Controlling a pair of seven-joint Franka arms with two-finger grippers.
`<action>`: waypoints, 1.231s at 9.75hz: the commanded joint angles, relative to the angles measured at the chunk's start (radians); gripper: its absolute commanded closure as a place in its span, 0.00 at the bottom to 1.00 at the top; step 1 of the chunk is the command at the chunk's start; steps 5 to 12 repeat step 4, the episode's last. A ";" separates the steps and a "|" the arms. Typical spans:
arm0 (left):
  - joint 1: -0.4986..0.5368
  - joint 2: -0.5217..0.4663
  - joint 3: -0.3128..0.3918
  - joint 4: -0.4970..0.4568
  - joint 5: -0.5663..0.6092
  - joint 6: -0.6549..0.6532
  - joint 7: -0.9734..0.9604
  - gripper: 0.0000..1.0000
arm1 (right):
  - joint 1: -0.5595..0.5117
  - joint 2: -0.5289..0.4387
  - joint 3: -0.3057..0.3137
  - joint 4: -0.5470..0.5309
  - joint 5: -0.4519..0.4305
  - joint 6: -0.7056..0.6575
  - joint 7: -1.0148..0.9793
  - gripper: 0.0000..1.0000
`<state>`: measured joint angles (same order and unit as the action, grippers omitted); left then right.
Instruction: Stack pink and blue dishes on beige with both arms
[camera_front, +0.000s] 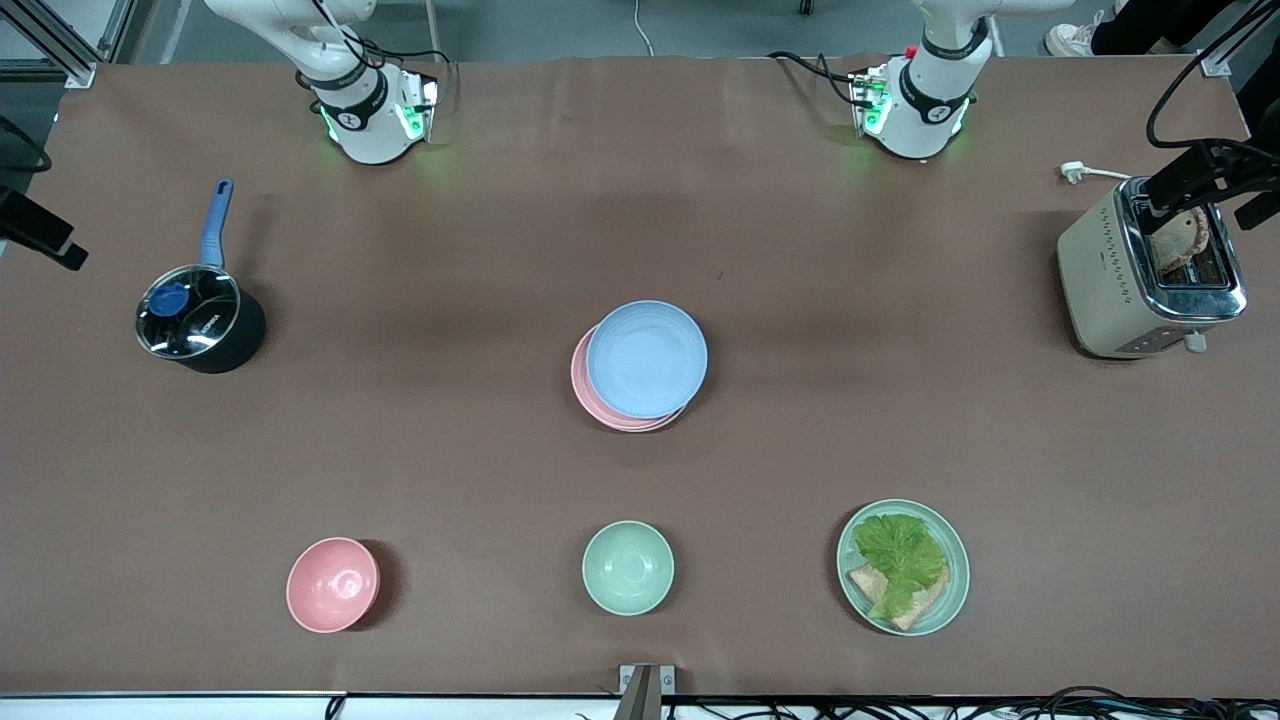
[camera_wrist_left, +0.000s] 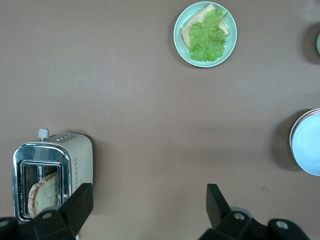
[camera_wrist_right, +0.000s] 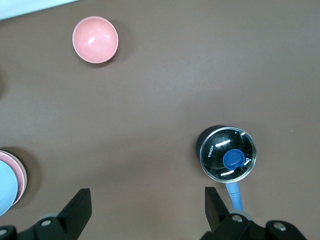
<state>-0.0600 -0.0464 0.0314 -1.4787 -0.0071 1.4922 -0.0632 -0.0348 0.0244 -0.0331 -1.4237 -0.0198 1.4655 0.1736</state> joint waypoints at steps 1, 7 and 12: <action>0.003 0.040 -0.002 0.025 0.013 -0.021 0.005 0.00 | -0.004 -0.004 -0.001 -0.027 0.020 0.006 -0.005 0.00; 0.003 0.042 -0.002 0.023 0.016 -0.020 0.010 0.00 | -0.004 -0.001 -0.001 -0.027 0.020 0.006 -0.006 0.00; 0.003 0.042 -0.002 0.023 0.016 -0.020 0.010 0.00 | -0.004 -0.001 -0.001 -0.027 0.020 0.006 -0.006 0.00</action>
